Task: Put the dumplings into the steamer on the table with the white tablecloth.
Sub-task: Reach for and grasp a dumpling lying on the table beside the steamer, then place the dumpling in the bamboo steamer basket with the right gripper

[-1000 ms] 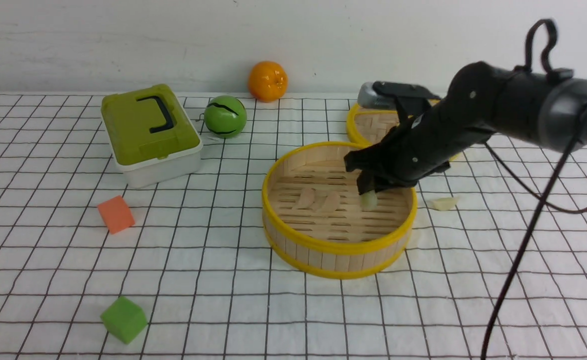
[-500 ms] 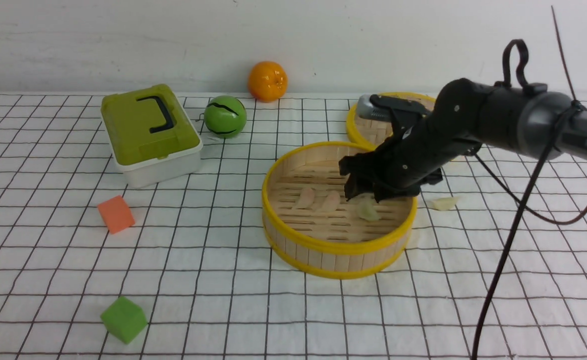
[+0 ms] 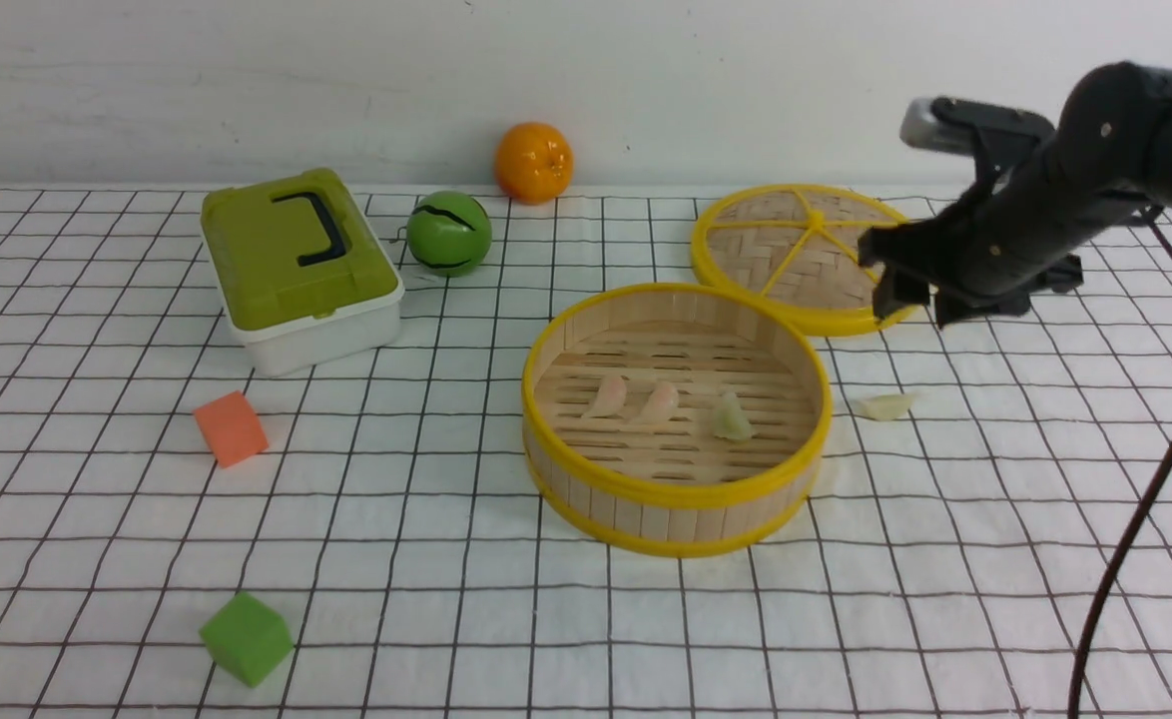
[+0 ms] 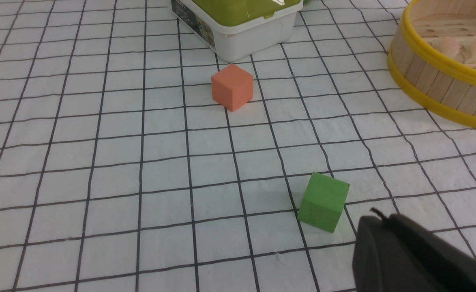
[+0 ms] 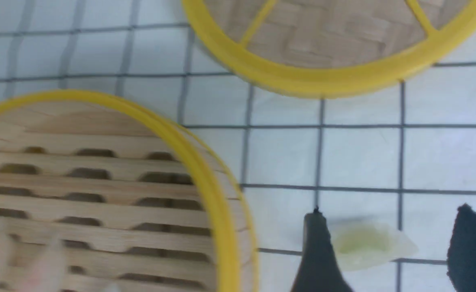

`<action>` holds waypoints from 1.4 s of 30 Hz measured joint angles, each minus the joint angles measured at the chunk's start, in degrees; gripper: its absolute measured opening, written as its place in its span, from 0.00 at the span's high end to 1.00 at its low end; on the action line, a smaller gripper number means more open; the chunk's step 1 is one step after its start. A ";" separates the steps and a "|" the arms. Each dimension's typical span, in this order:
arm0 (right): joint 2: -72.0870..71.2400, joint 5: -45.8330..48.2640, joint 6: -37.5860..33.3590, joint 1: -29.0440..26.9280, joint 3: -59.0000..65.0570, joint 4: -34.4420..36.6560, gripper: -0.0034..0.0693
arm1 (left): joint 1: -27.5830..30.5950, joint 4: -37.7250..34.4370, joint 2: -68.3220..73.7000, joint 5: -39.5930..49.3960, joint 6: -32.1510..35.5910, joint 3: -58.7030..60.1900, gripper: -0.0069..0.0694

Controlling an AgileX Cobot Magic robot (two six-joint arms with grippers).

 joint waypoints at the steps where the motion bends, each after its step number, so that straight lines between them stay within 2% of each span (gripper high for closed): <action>1: 1.53 0.42 -1.67 -0.39 0.00 0.03 0.40 | 0.00 0.00 0.00 0.00 0.00 0.00 0.91; 7: 5.17 -1.30 -0.09 -0.56 0.16 3.77 0.40 | 0.00 0.18 0.00 0.00 0.00 0.00 0.91; 16: 8.26 -1.96 1.88 -0.56 0.16 2.21 0.41 | 0.00 0.55 0.00 0.05 0.00 0.00 0.91; 22: 8.26 1.46 -1.01 -0.56 -0.01 0.47 0.56 | 0.00 0.91 0.00 0.05 0.00 0.00 0.91; 23: 8.26 1.71 -1.94 -0.56 -0.10 0.47 0.60 | 0.00 0.96 0.00 0.05 0.00 0.00 0.91; 24: 8.18 2.23 -4.20 -0.56 -0.39 0.35 0.68 | 0.00 0.96 0.00 0.05 0.00 0.00 0.91; 26: 7.98 2.80 -5.96 -0.56 -0.60 0.18 0.72 | 0.00 1.08 0.00 0.05 0.00 0.00 0.91; 30: 7.86 4.99 -8.90 -0.56 -1.12 0.11 0.73 | 0.00 1.08 0.00 0.05 -0.12 0.00 0.90; 37: 6.69 14.25 -9.51 -0.56 -4.58 0.02 0.75 | 0.00 1.08 0.00 0.05 -0.18 0.00 0.90; 41: 4.40 16.63 -10.29 -0.56 -7.15 3.36 0.75 | 0.00 1.08 0.00 0.05 -0.18 0.00 0.89; 42: 3.26 16.71 -11.46 -0.49 -8.07 6.38 0.75 | 0.00 1.08 0.00 0.05 -0.18 0.00 0.89</action>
